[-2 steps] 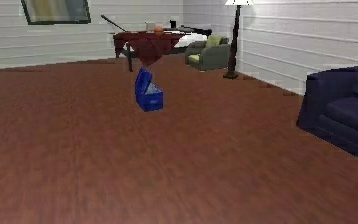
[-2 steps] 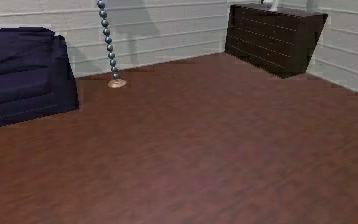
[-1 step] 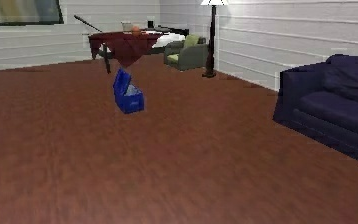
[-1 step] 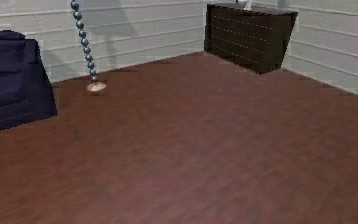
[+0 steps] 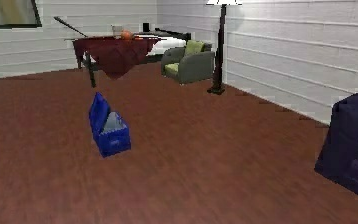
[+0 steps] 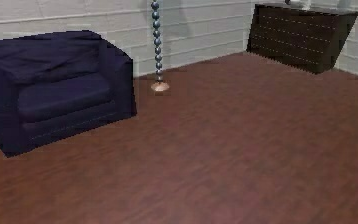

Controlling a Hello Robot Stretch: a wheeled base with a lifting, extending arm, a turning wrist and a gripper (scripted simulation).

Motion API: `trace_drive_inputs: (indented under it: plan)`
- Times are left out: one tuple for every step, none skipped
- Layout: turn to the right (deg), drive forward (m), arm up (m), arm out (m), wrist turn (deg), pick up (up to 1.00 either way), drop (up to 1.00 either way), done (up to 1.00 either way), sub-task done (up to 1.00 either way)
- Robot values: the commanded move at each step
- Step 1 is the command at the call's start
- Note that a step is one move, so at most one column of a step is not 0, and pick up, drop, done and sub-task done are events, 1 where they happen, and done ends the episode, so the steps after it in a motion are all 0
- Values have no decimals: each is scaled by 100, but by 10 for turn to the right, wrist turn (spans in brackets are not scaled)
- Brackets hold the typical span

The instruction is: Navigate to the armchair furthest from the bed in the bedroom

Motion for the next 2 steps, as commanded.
trace_drive_inputs:
  plan:
    - [0, 100, 0, 0, 0, 0, 0, 0, 0]
    - [0, 100, 0, 0, 0, 0, 0, 0, 0]
